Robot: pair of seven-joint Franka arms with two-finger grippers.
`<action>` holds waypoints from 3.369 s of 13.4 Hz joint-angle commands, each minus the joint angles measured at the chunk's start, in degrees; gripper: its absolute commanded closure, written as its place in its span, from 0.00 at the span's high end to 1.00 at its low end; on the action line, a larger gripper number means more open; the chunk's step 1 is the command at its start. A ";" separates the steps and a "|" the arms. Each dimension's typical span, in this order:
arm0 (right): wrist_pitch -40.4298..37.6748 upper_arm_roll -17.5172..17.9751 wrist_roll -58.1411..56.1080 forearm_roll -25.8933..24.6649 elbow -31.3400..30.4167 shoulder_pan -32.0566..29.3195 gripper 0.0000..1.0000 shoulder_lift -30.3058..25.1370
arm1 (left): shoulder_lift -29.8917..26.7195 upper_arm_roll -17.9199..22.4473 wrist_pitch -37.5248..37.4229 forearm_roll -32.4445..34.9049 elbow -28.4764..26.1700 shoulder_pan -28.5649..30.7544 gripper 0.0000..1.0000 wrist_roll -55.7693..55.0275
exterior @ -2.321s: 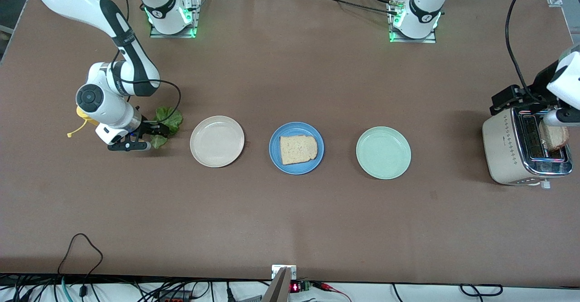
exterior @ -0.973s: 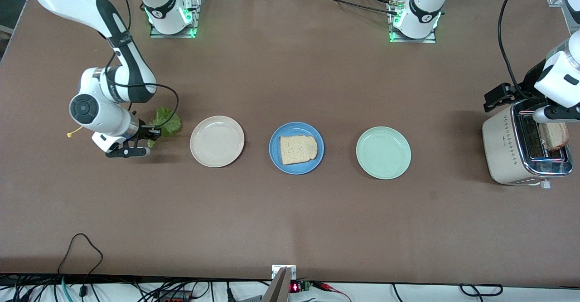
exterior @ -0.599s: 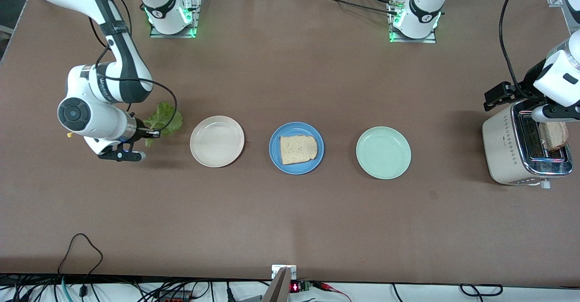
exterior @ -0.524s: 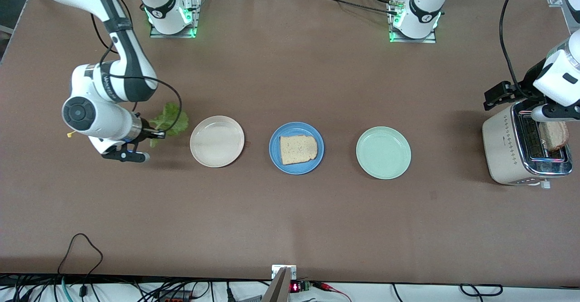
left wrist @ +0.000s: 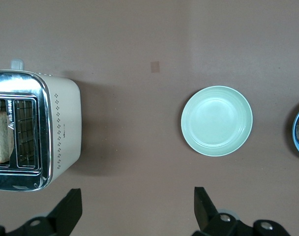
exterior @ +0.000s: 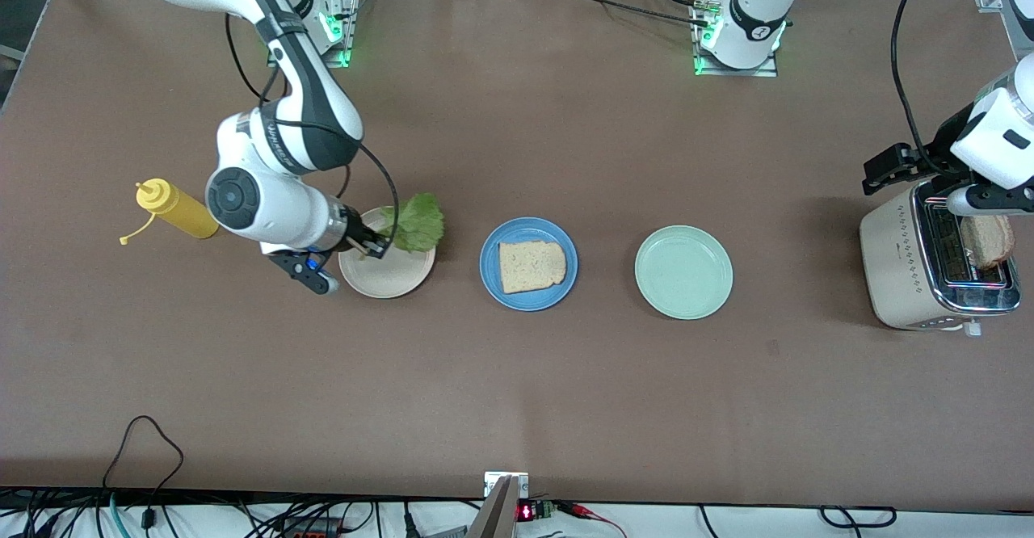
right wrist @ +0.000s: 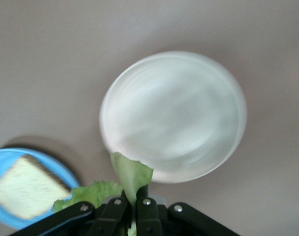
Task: Make sandwich in blue plate with both arms
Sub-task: 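Carry the lettuce with the right gripper and lay it on the bread, then withdraw the right gripper and move it to the yellow mustard bottle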
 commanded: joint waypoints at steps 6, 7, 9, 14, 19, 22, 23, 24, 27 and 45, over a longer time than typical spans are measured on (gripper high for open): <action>6.89 -0.43 21.16 8.73 12.02 8.84 0.00 12.53 | -0.90 0.31 -0.51 0.36 -0.28 0.31 1.00 1.20; 8.73 -0.43 22.05 9.09 12.11 9.55 0.01 13.31 | -0.90 0.31 -0.42 0.36 -0.28 0.32 1.00 1.20; 12.77 -0.43 23.02 10.31 12.19 10.25 0.03 14.46 | -0.90 0.31 -0.42 0.36 -0.28 0.23 1.00 1.20; 17.18 -0.43 23.20 10.67 12.46 13.07 0.07 16.75 | -0.81 0.22 -0.59 0.36 -0.28 0.23 1.00 0.94; 17.46 -0.43 22.32 10.24 13.78 14.13 0.56 18.77 | -0.55 0.31 -0.42 0.27 -0.19 0.32 1.00 0.94; 17.28 -0.43 21.62 9.97 13.78 14.13 0.88 18.77 | -0.46 0.31 -0.33 0.27 -0.10 0.23 1.00 0.94; 17.10 -0.52 21.70 9.97 13.78 14.13 0.96 18.60 | -0.46 0.31 -0.33 0.27 -0.19 0.23 1.00 0.94; 16.93 -0.52 21.70 9.88 13.78 13.95 1.00 18.34 | -0.46 0.31 -0.33 0.27 -0.10 0.23 1.00 0.94; 16.23 -0.87 21.35 6.03 13.78 13.34 1.00 17.28 | -0.46 0.31 -0.33 0.27 -0.10 0.23 1.00 0.94; -16.74 -1.49 -43.81 -5.48 -11.94 -9.77 1.00 -27.07 | -1.16 0.14 -0.77 -0.96 0.16 0.14 1.00 1.02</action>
